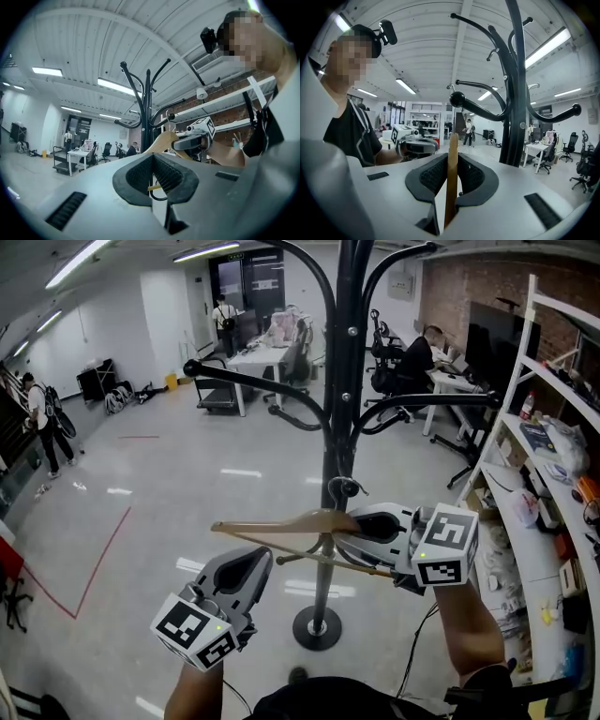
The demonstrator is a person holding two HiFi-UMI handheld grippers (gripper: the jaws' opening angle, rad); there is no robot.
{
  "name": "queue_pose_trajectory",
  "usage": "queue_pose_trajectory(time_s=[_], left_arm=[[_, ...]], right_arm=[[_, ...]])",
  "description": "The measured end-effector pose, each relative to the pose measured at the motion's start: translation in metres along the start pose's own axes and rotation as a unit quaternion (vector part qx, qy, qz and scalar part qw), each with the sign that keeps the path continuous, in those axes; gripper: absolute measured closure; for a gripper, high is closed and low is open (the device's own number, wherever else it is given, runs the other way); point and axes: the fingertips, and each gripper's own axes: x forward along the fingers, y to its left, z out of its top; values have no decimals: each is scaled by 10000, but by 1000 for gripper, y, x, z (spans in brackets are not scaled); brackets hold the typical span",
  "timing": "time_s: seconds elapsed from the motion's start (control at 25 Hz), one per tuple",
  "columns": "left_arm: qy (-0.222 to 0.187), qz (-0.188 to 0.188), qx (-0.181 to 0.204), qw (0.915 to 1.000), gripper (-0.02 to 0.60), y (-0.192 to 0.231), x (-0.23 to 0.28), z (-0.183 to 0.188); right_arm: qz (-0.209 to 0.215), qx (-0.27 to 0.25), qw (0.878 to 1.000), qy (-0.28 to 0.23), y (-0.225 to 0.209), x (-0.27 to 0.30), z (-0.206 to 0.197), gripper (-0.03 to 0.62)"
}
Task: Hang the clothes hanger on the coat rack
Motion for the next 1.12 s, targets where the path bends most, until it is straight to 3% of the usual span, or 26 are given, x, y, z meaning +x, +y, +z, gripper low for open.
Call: queue_pose_trajectory(time_s=[0.44, 0.6, 1.12], left_arm=[[125, -234, -36, 9996, 582, 11, 31, -5], [118, -205, -65, 9997, 583, 20, 38, -4], [188, -374, -219, 9989, 583, 25, 54, -13]], right_arm=[[276, 21, 9996, 29, -39, 10, -20, 537], [568, 126, 9982, -145, -52, 13, -23, 537], [939, 134, 9954, -103, -57, 18, -34, 537]])
